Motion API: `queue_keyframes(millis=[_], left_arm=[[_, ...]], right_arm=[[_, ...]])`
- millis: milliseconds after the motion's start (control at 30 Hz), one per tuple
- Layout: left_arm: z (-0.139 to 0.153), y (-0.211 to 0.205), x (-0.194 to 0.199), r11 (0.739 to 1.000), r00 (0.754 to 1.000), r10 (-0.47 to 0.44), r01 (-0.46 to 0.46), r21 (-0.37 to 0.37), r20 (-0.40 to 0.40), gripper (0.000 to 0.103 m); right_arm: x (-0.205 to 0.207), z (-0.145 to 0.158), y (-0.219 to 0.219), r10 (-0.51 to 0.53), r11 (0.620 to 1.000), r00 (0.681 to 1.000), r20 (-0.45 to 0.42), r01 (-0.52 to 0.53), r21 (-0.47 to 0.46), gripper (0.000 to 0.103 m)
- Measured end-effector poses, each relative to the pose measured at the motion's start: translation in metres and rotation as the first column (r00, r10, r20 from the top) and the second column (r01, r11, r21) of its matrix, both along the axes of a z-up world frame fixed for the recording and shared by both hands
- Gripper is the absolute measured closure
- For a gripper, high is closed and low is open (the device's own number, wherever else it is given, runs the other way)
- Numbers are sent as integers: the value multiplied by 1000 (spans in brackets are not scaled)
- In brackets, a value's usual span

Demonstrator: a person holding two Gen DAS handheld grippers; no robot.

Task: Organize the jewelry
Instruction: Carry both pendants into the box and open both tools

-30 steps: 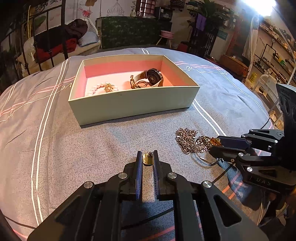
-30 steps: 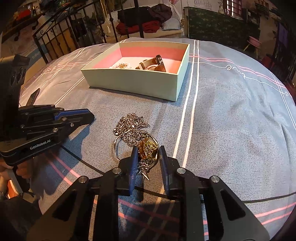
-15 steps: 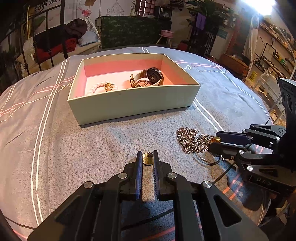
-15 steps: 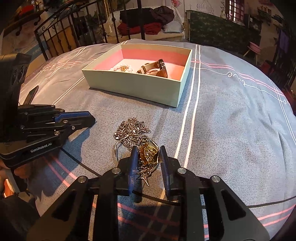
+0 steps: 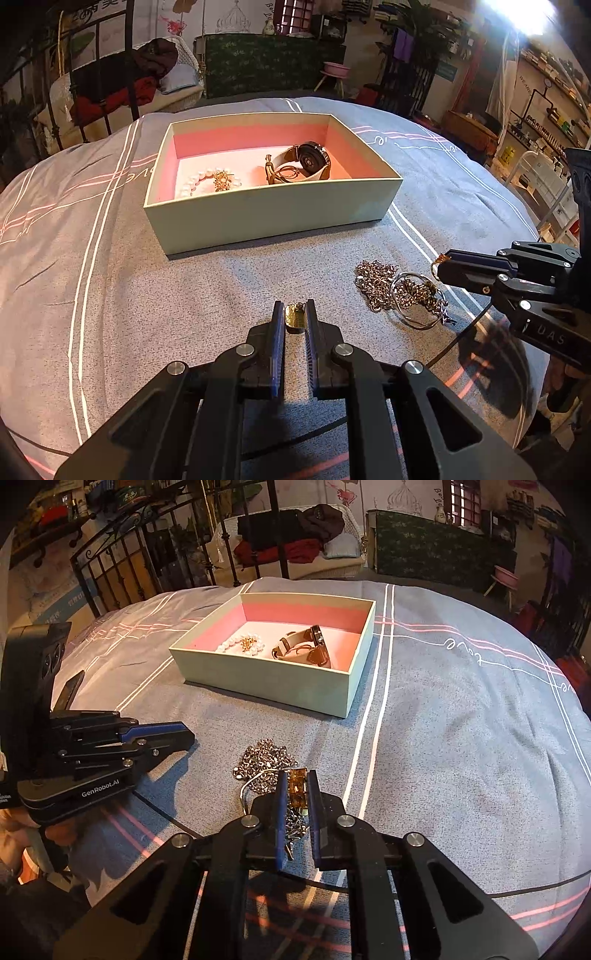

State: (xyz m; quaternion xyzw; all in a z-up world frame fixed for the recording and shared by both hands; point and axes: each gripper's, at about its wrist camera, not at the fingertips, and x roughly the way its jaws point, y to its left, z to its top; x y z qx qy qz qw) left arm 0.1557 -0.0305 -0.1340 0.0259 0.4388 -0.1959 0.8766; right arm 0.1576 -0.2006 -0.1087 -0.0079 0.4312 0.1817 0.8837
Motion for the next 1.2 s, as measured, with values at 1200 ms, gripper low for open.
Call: queue_keyframes(millis=[1200], left_arm=[[58,6,125,993,992,120,-120,-19,42,92]], right_arm=[[137,40,42,24,1000,994,104,-22,-16,92]])
